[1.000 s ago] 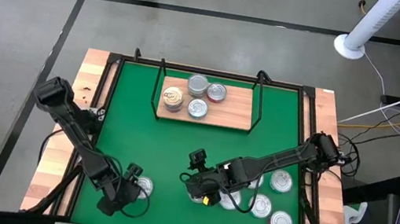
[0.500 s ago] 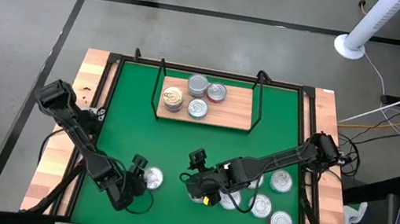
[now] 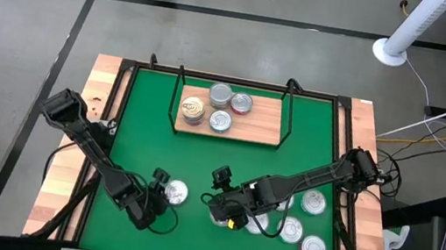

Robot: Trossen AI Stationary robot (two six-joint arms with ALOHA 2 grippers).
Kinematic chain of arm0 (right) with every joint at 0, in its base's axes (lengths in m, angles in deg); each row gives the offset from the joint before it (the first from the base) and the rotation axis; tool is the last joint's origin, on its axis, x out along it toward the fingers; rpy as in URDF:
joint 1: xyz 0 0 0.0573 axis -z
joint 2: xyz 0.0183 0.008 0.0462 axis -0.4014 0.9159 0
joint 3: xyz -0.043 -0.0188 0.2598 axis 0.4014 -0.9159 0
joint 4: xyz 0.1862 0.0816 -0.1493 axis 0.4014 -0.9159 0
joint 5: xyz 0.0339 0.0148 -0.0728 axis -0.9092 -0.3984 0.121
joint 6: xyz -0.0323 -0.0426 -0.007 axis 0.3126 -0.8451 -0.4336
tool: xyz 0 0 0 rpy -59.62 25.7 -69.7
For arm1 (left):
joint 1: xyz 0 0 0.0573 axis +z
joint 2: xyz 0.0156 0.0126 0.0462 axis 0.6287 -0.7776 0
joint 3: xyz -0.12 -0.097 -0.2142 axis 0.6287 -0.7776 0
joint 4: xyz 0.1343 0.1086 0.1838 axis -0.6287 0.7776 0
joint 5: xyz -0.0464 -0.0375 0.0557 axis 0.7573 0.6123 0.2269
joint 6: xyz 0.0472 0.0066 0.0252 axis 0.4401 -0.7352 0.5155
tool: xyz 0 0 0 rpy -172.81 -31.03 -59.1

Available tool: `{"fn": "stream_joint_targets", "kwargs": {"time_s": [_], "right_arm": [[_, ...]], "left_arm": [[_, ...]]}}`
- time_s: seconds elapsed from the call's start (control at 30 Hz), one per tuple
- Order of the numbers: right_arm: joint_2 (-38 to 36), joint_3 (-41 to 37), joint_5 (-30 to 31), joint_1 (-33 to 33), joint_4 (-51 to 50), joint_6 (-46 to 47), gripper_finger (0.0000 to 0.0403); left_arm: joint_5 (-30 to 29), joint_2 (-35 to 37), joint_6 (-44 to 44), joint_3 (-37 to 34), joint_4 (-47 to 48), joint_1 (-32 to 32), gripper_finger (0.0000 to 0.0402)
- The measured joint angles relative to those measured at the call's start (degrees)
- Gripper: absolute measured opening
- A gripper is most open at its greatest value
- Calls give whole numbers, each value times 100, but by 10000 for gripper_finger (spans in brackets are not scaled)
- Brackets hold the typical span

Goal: Stack canned seafood by type on shelf
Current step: Stack the yellow blue tuna can on top of the other yellow blue tuna can on the shelf

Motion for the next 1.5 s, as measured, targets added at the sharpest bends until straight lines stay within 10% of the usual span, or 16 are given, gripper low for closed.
{"fn": "stream_joint_targets", "kwargs": {"time_s": [0.97, 1.5], "right_arm": [[-298, -17, -136, -44, -1037, 262, 296], [-332, -1565, 1425, -39, 1611, 66, 296]], "left_arm": [[44, -251, -291, 194, -675, 759, 0], [-56, -247, -1018, 214, -1694, 1592, 0]]}}
